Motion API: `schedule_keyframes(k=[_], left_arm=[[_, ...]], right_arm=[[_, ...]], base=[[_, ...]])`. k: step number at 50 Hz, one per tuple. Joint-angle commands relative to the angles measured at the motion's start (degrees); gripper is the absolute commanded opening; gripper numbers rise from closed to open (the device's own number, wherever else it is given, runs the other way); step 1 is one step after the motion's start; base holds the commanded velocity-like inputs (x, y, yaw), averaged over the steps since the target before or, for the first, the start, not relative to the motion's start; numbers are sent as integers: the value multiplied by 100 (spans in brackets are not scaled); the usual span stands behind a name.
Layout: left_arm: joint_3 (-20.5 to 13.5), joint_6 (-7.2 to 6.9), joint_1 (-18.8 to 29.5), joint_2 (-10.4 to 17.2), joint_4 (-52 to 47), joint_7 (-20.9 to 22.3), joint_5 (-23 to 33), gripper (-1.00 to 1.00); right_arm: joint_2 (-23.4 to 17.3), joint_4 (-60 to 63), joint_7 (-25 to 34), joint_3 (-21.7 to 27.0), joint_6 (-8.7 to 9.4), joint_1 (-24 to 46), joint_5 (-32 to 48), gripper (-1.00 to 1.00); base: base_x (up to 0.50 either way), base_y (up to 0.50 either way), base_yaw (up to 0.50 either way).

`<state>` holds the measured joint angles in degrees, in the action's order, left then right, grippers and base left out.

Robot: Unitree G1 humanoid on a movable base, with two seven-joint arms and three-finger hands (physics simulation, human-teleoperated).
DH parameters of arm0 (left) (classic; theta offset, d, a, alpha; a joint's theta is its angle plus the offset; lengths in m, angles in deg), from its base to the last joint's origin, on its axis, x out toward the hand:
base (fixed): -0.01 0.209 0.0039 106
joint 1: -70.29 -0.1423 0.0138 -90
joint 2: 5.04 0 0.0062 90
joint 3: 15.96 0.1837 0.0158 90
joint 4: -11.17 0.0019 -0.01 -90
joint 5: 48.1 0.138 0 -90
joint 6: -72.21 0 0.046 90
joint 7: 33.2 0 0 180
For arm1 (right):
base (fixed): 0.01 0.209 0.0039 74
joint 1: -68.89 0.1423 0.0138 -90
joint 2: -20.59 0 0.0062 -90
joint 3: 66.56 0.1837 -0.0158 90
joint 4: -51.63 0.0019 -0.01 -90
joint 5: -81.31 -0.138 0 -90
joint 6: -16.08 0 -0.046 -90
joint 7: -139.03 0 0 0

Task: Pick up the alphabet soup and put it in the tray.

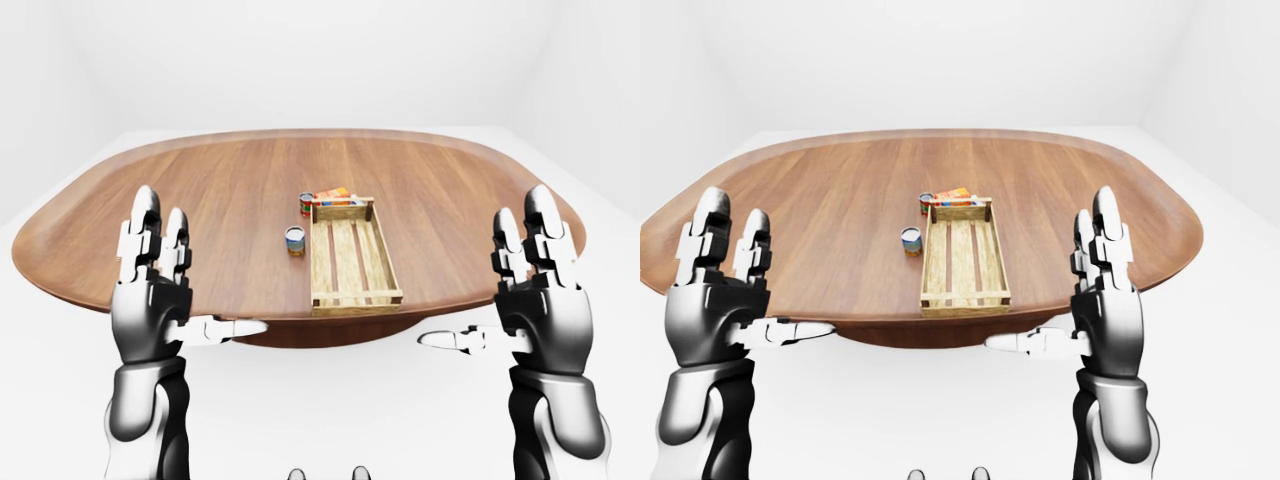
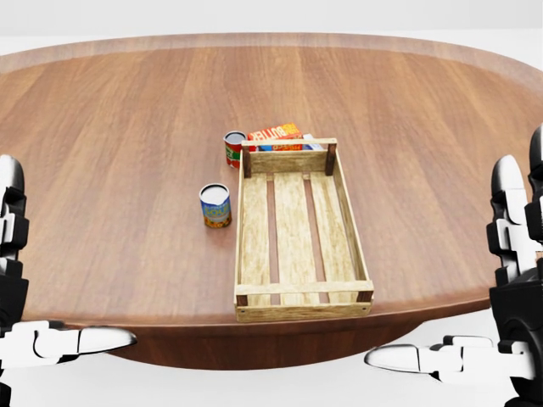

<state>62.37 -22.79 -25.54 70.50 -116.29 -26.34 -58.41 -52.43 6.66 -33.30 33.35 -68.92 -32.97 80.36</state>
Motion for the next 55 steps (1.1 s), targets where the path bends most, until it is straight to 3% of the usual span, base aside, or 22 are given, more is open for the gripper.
schedule_keyframes(k=[1, 18, 34, 45, 55], left_arm=[[-29, 0, 26, 1, -96, -4, -20, 100], [53, 0, -15, -21, -33, 5, 63, 100], [89, 0, -28, -31, -87, -15, 89, 100], [142, 0, -188, -90, 280, 82, 136, 100], [158, 0, -187, -77, 308, 67, 130, 100]], right_arm=[[15, 91, 24, 13, 0, -13, 13, 100], [18, 47, 31, -74, 0, -37, 79, 100], [18, 68, 3, -107, 0, -45, 42, 100], [-25, 55, 39, -283, 0, -99, 288, 100], [-12, 80, 98, -313, 0, -118, 333, 100]], base=[[50, 0, 0], [50, -2, 0], [46, -34, 0], [1, 0, 0], [47, 0, 0]])
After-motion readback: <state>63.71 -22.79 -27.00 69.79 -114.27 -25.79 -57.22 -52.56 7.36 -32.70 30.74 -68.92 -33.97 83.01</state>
